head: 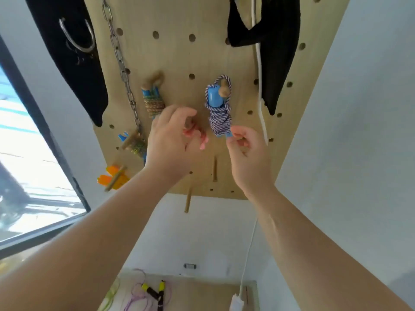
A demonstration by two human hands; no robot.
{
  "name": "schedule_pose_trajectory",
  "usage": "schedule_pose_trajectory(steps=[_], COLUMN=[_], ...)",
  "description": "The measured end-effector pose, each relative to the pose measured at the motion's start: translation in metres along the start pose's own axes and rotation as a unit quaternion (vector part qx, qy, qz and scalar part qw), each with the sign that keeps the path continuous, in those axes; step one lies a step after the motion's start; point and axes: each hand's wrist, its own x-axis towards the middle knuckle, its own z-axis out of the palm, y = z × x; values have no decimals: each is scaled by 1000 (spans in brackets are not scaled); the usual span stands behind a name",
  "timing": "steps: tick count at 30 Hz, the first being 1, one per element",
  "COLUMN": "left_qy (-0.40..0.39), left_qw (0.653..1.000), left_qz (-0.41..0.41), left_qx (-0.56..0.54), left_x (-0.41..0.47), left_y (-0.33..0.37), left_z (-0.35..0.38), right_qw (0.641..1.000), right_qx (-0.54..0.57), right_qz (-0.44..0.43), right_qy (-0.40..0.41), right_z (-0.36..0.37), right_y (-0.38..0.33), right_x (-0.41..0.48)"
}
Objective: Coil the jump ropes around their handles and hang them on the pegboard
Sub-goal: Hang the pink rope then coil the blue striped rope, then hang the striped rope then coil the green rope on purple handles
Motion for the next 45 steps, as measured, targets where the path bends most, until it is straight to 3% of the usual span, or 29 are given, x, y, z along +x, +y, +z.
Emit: schedule_pose_trajectory(steps=[4, 8, 12, 18, 21, 26, 29, 37, 45], left_qy=[13, -38, -106, -164, -186, -221, -241, -322, -371], left_qw=[995, 980, 948, 880, 847, 776, 753, 745, 730], left_qz=[-93, -176, -270, -422, -475, -568, -589, -570, -564], left_qx=[44, 86, 131, 144, 148, 164, 166, 127, 107], left_x=[-82, -161, -223, -300, -340, -406, -435, -441, -414], left_y=[-10, -26, -46, -85, -113, -183, -239, -404, -498], left_z=[-6, -17, -44, -89, -114, -168, -206, -280, -260], right_qw=[997, 980, 960, 869, 834, 806, 795, 774, 754], right_qx=[19, 27, 9, -26, -49, -77, -97, -162, -151], right_qz=[30, 115, 134, 181, 184, 214, 239, 350, 433], right_qy=[-69, -160, -245, -460, -517, -547, -549, -502, -470], right_z=[-10, 3, 31, 80, 111, 184, 245, 400, 466], right_y=[20, 45, 56, 67, 74, 80, 82, 74, 113], right_x=[-53, -105, -150, -212, -240, -281, -305, -364, -368])
